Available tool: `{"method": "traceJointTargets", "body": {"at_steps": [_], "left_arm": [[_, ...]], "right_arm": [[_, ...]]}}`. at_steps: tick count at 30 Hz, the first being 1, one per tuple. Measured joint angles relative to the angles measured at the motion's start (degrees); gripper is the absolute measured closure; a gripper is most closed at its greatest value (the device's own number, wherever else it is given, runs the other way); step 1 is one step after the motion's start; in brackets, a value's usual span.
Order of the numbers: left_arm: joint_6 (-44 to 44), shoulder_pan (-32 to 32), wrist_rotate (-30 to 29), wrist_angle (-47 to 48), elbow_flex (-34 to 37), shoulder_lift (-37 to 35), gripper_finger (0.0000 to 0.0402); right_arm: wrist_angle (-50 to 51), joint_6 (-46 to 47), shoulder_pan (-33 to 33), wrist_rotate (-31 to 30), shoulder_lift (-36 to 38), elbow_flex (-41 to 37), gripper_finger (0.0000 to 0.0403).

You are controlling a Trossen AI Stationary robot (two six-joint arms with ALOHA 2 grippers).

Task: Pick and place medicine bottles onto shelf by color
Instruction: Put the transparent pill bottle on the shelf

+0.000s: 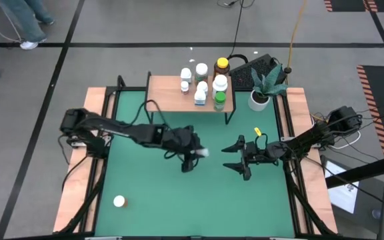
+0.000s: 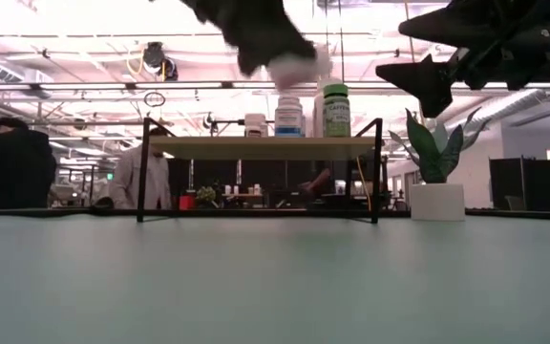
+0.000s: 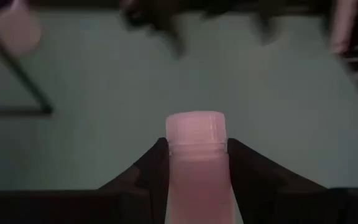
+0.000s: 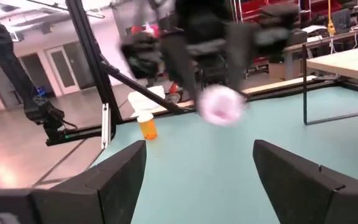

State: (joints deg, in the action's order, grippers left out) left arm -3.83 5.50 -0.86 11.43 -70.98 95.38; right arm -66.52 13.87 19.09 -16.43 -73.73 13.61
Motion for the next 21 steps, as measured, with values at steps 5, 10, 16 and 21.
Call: {"method": "traceJointTargets", "body": {"at_steps": [5, 10, 16, 21], "left_arm": [[4.43, 6.29, 1.8, -9.34, 0.0, -2.24, 0.0245], [10.18, 12.18, 4.55, -19.8, -0.07, -1.7, 0.0244], [14.03, 15.06, 4.57, -22.33, -0.02, -1.58, 0.0257], [15.98, 15.11, 5.32, -23.27, 0.19, -1.6, 0.0245]], "right_arm": [[-1.77, -1.15, 0.0, -1.47, -4.28, 3.69, 0.0115], [-3.02, -3.13, 0.13, 8.2, -12.76, 10.94, 0.0115], [-10.7, -4.53, 0.82, 24.37, -17.93, 15.6, 0.0115], [-13.03, -4.52, 1.05, 31.56, -20.94, 17.6, 0.0115]]}}
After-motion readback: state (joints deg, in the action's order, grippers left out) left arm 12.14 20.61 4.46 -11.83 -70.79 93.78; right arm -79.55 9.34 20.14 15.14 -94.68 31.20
